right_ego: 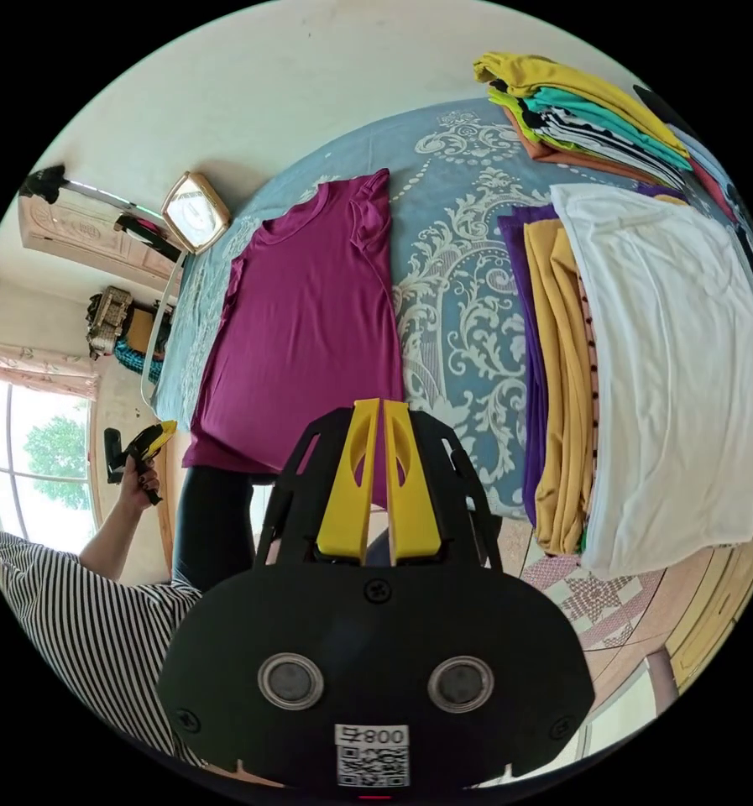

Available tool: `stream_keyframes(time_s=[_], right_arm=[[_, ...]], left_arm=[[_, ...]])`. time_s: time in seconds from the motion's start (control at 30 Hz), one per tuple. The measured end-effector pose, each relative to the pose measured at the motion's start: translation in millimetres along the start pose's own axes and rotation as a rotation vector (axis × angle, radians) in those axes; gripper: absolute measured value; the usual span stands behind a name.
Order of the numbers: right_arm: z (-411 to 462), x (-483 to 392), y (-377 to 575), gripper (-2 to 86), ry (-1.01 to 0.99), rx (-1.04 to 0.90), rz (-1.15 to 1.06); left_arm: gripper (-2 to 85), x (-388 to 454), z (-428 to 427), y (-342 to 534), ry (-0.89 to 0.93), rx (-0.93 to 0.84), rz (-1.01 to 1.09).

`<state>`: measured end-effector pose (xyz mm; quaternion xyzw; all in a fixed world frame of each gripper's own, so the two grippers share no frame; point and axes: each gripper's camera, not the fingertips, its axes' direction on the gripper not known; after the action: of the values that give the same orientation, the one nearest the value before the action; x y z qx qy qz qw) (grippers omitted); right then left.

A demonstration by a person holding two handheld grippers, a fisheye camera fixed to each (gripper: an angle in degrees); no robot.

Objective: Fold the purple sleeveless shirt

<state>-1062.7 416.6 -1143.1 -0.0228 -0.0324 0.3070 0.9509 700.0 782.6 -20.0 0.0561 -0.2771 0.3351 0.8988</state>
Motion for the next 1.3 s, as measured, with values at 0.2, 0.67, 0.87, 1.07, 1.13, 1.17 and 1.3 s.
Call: stream_keyframes(time_s=[0.2,0.67,0.87,1.07,1.13,1.17,1.3], right_arm=[[-7.7,24.0,46.8,4.1,-0.004,-0.062,0.061],[43.1,20.6,66.9,6.1,0.058,-0.298,0.001],[58.4,18.8,73.7,6.6,0.080,-0.361,-0.006],[65.8,25.4,69.9,6.8,0.060,-0.406,0.021],[64.9,24.4,70.0,6.7,0.062,-0.411,0.016],[64.5,23.3,71.5,6.6,0.068,-0.415,0.009],[59.9,26.1,78.0,5.8,0.041,-0.416,0.017]], left_arm=[[8.2,-43.6,-31.6,37.0,0.002,-0.038,-0.110],[10.1,-62.4,-70.5,69.8,0.036,-0.135,-0.133],[10.5,-60.8,-91.7,81.0,0.022,-0.155,-0.111],[9.5,-62.1,-108.6,89.5,0.007,-0.163,-0.108],[9.1,-61.6,-113.6,92.2,0.000,-0.166,-0.102],[8.5,-60.9,-116.8,94.0,-0.011,-0.168,-0.094],[6.1,-62.5,-127.4,99.4,-0.033,-0.179,-0.098]])
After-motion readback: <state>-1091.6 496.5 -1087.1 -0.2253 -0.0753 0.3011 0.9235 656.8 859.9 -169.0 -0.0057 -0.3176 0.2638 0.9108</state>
